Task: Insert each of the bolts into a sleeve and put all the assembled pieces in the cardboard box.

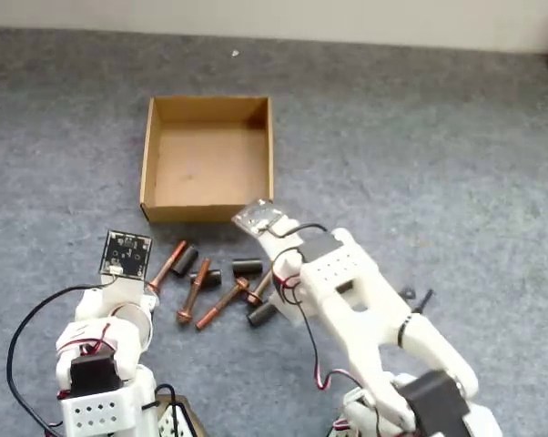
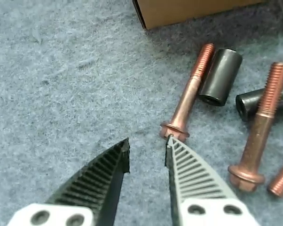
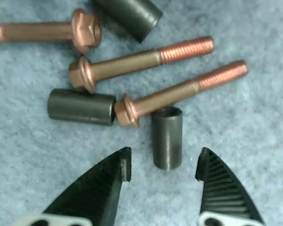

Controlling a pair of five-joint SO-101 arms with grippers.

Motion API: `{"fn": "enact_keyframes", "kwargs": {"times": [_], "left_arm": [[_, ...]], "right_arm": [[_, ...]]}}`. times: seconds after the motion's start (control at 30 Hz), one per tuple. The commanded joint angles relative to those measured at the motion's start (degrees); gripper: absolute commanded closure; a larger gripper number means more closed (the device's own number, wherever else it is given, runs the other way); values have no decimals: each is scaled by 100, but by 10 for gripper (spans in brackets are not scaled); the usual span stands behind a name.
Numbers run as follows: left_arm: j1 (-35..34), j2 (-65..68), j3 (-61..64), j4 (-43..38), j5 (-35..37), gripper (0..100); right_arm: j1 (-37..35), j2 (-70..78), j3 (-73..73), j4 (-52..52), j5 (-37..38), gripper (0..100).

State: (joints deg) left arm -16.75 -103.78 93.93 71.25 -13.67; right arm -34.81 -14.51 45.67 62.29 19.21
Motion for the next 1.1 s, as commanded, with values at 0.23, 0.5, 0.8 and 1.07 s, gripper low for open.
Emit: {"fn": "enact_keyframes", "kwargs": {"times": [0.23,0.5,0.8,1.07], "left_arm": [[-48,-13,-22,-97,-26,846],[-48,-13,-22,-97,-26,846],[-48,-13,-31,-97,-26,846],[-13,4,-409,-62,-26,845]], "right_arm": [[-22,576,-233,-848,97,930],[31,523,-101,-804,70,992],[884,-1323,136,-400,-598,993],[1288,-2853,954,-409,-1116,993]]}}
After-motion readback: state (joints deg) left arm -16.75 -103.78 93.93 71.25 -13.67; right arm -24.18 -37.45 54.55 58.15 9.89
